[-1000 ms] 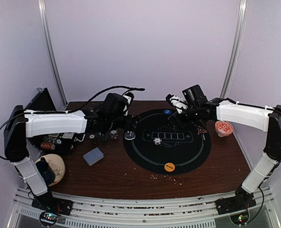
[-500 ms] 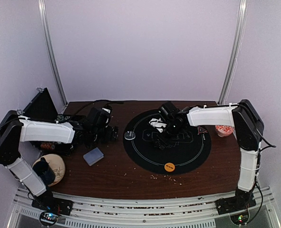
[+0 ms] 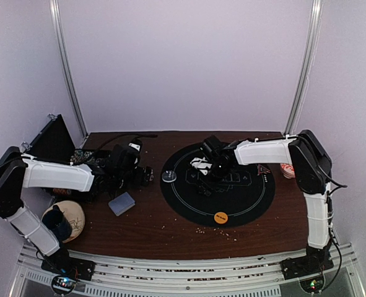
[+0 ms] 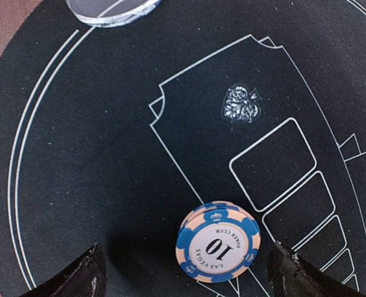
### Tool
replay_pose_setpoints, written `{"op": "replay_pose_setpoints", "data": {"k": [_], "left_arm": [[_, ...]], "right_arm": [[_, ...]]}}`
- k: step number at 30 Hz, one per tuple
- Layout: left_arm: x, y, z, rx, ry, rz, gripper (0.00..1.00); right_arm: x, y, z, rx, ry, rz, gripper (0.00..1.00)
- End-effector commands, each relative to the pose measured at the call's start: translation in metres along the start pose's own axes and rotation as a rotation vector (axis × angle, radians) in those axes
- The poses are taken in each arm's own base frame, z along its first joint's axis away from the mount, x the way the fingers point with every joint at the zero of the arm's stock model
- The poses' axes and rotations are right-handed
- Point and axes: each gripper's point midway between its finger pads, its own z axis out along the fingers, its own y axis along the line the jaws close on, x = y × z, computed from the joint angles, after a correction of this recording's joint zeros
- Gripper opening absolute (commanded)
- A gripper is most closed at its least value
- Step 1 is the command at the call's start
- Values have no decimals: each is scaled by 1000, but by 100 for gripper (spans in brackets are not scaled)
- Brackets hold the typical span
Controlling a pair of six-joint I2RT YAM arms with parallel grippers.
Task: Distribute texas hold em gaming equipment
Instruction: Pick up the pile of poker chips from the poker table mat.
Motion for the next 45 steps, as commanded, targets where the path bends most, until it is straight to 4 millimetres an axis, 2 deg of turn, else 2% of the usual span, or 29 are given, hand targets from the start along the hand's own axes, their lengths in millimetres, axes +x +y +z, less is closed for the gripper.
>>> {"op": "replay_pose_setpoints", "data": {"k": [1,11,17,22,31,36,38,40,42,45], "left_arm": [[-16,2,-7,6,-65,-47,98],[-19,3,-12,14,-83,-55,98],[-18,3,-11,14,-80,-53,98],[-20,4,-13,14,-87,-57,98],[-19,4,-12,9,-85,-54,98],[-18,4,-11,6,-82,-51,98],[-18,4,-11,5,-81,-50,98],[-17,4,-10,5,-80,-49,98],[-17,3,-10,7,-79,-47,98],[-16,4,-9,3,-74,-43,98]], "right_arm": [[2,-6,7,35,16,26,90],[21,-15,25,-23,76,115,82],[30,-21,33,-6,110,132,80],[39,-22,40,0,146,132,72],[42,-29,41,39,154,129,62],[40,-29,40,43,145,119,52],[38,-29,39,46,135,113,44],[36,-30,38,48,127,107,43],[34,-30,36,49,121,103,35],[31,-31,33,51,107,101,32]]}}
